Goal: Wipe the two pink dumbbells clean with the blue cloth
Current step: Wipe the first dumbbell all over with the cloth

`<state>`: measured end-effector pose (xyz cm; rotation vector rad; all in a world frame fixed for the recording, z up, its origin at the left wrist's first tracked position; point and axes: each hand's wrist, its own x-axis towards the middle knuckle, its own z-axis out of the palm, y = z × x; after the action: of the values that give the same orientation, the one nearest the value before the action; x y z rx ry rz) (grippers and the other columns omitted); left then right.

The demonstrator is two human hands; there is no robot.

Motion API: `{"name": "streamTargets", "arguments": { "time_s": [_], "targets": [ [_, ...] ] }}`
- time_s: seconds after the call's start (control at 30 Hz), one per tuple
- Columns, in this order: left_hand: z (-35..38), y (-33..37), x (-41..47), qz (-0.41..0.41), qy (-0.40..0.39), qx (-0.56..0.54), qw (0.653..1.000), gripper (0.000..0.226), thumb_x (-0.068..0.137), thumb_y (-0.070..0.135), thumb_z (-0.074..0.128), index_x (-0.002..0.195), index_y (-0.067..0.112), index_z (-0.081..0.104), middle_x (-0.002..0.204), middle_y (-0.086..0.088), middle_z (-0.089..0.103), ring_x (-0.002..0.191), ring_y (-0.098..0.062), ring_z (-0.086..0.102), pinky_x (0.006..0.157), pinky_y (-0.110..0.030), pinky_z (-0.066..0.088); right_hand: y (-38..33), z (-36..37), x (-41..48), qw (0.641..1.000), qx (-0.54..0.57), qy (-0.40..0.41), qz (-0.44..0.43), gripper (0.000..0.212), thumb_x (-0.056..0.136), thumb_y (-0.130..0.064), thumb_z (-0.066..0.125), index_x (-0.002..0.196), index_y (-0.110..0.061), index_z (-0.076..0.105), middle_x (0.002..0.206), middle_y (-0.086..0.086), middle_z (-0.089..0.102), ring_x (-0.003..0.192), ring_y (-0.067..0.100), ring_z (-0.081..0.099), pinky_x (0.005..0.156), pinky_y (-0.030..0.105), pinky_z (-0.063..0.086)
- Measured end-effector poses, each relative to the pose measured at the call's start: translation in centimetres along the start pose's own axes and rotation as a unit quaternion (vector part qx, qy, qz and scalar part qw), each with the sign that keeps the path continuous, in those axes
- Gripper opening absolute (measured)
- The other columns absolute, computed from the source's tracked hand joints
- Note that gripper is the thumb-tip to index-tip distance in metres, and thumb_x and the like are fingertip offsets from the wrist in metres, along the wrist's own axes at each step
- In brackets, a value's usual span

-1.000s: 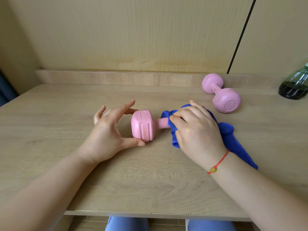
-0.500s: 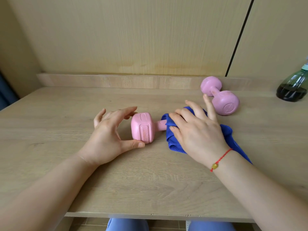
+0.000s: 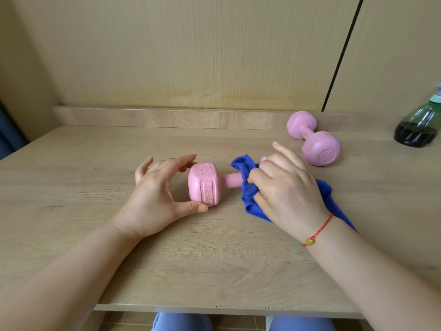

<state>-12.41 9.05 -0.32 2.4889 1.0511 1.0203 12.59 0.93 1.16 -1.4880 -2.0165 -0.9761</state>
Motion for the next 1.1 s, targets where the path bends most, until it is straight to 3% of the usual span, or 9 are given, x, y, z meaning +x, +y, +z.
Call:
{"name": "streamTargets", "arguments": {
  "time_s": [0.13, 0.27, 0.5, 0.7, 0.83, 0.97, 1.03, 1.1],
  "targets": [
    [-0.2, 0.3, 0.2, 0.006, 0.002, -0.005, 1.000, 0.092, 0.056, 0.074, 0.070, 0.135, 0.030, 0.051, 0.118, 0.019, 0.060, 0.119, 0.005, 0.052, 0.121, -0.042, 0.010, 0.0, 0.0, -0.6, 0.999, 0.017, 0.028, -0.014, 0.020, 0.078, 0.002, 0.050, 0.080, -0.010, 0.066, 0.073, 0.004, 0.057, 0.081, 0.032, 0.060, 0.113, 0.042, 0.032],
    [-0.2, 0.8, 0.1, 0.003, 0.010, -0.032, 0.999, 0.093, 0.055, 0.070, 0.072, 0.135, 0.027, 0.052, 0.120, 0.018, 0.061, 0.120, 0.009, 0.049, 0.120, -0.037, 0.013, 1.1, -0.9, -0.1, 0.991, 0.043, 0.092, 0.093, 0.026, 0.074, 0.000, 0.057, 0.093, -0.011, 0.071, 0.084, 0.004, 0.066, 0.084, 0.032, 0.061, 0.110, 0.041, 0.034],
    [-0.2, 1.1, 0.2, 0.012, 0.019, -0.036, 0.999, 0.095, 0.053, 0.068, 0.072, 0.135, 0.025, 0.053, 0.119, 0.021, 0.060, 0.117, 0.023, 0.040, 0.114, -0.022, 0.012, -1.1, 1.4, -0.1, 1.000, -0.003, -0.009, 0.014, 0.011, 0.082, -0.004, 0.061, 0.088, -0.006, 0.070, 0.084, 0.006, 0.069, 0.096, 0.027, 0.065, 0.119, 0.045, 0.023],
    [-0.1, 0.9, 0.2, 0.020, 0.015, -0.026, 0.999, 0.096, 0.054, 0.069, 0.072, 0.136, 0.022, 0.053, 0.121, 0.026, 0.057, 0.119, 0.021, 0.041, 0.117, -0.028, 0.015, -2.0, 2.5, 0.1, 0.997, 0.075, -0.031, 0.009, 0.031, 0.078, -0.003, 0.064, 0.109, -0.001, 0.071, 0.114, 0.013, 0.071, 0.109, 0.025, 0.067, 0.109, 0.040, 0.034],
    [-0.1, 1.0, 0.2, 0.022, 0.018, -0.024, 0.999, 0.095, 0.055, 0.069, 0.072, 0.136, 0.022, 0.054, 0.121, 0.022, 0.059, 0.119, 0.019, 0.043, 0.116, -0.029, 0.016, -2.7, 2.8, 0.6, 0.993, 0.097, -0.070, -0.018, 0.039, 0.088, -0.008, 0.055, 0.125, 0.001, 0.062, 0.130, 0.015, 0.063, 0.125, 0.026, 0.057, 0.113, 0.038, 0.030],
    [-0.1, 1.0, 0.1, 0.026, 0.018, -0.017, 0.999, 0.093, 0.056, 0.068, 0.073, 0.135, 0.022, 0.054, 0.119, 0.018, 0.061, 0.118, 0.013, 0.047, 0.116, -0.033, 0.020, -3.4, 2.0, 0.7, 0.990, -0.029, -0.136, 0.010, 0.053, 0.100, -0.028, 0.034, 0.145, 0.000, 0.038, 0.152, 0.019, 0.038, 0.145, 0.033, 0.029, 0.121, 0.052, 0.010],
    [-0.1, 1.0, 0.1, 0.027, 0.018, -0.013, 0.999, 0.093, 0.056, 0.068, 0.074, 0.135, 0.022, 0.055, 0.119, 0.018, 0.061, 0.117, 0.011, 0.048, 0.115, -0.035, 0.022, -3.9, 2.3, 0.6, 0.989, -0.042, -0.140, 0.026, 0.052, 0.097, -0.021, 0.037, 0.143, 0.003, 0.041, 0.149, 0.025, 0.040, 0.140, 0.037, 0.037, 0.120, 0.052, 0.018],
    [-0.1, 1.0, 0.1, 0.026, 0.019, -0.013, 0.999, 0.094, 0.055, 0.068, 0.074, 0.135, 0.022, 0.055, 0.118, 0.017, 0.062, 0.116, 0.011, 0.049, 0.115, -0.037, 0.023, -4.3, 2.8, 0.6, 0.993, -0.025, -0.113, 0.036, 0.048, 0.090, -0.010, 0.035, 0.130, 0.006, 0.055, 0.136, 0.029, 0.053, 0.125, 0.039, 0.055, 0.109, 0.050, 0.040]
  ]
}}
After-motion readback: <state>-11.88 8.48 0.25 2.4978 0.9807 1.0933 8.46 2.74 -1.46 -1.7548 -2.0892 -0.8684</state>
